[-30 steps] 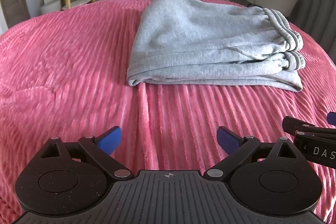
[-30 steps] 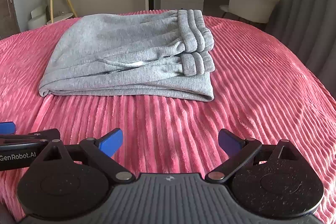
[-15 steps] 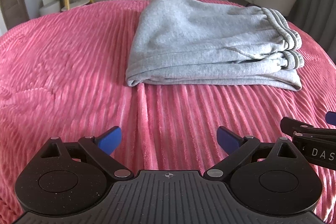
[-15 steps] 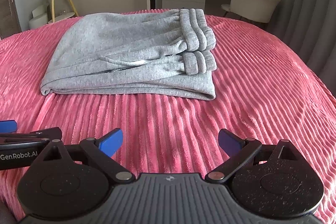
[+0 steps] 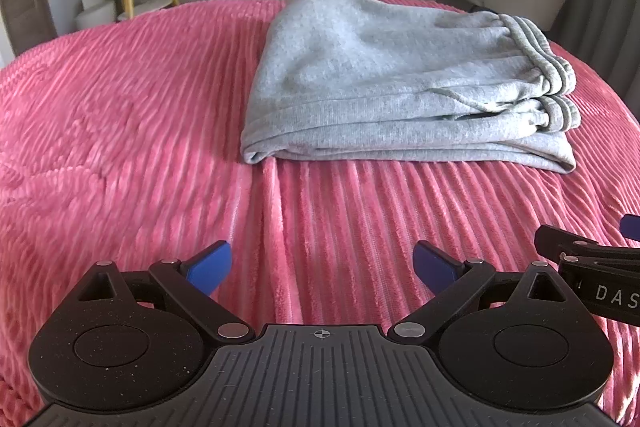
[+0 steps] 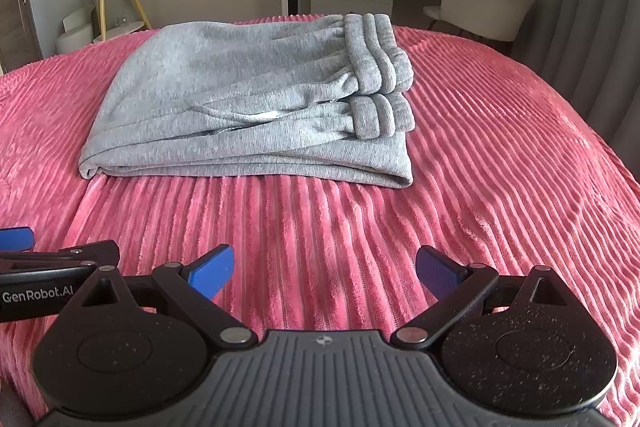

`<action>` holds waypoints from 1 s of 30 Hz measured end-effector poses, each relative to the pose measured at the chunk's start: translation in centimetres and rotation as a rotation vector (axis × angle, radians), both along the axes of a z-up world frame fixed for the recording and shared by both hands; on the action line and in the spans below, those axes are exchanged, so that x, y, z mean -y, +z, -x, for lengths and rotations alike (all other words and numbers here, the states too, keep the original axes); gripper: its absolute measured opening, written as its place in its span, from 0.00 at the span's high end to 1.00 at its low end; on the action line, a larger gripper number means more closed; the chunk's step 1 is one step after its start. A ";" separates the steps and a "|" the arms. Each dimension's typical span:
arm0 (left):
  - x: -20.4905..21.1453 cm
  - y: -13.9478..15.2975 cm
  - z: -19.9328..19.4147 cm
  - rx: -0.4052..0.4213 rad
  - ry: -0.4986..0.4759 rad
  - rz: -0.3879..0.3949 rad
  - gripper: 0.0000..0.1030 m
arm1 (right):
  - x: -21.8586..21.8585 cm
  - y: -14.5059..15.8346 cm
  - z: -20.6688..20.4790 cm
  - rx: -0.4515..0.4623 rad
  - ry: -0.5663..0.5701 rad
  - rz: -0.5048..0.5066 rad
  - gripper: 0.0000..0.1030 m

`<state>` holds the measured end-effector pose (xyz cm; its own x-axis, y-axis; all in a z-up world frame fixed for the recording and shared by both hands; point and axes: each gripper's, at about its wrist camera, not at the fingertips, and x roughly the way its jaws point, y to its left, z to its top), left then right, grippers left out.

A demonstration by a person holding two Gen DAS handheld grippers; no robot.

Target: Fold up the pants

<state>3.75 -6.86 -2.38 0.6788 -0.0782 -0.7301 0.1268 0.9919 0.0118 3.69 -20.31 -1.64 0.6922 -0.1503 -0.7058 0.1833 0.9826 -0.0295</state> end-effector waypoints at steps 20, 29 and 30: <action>0.1 -0.1 0.1 -0.004 -0.011 -0.010 0.03 | 0.2 -0.1 0.1 -0.007 0.005 0.003 0.05; 0.2 -0.2 0.1 -0.006 -0.016 -0.016 0.03 | 0.1 -0.2 0.1 -0.009 0.010 0.006 0.05; 0.2 -0.2 0.1 -0.006 -0.016 -0.017 0.03 | 0.1 -0.2 0.1 -0.010 0.010 0.005 0.05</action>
<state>3.60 -7.06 -2.60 0.6734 -0.0766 -0.7353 0.1426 0.9894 0.0275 3.55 -20.41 -1.80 0.6869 -0.1472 -0.7117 0.1733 0.9842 -0.0363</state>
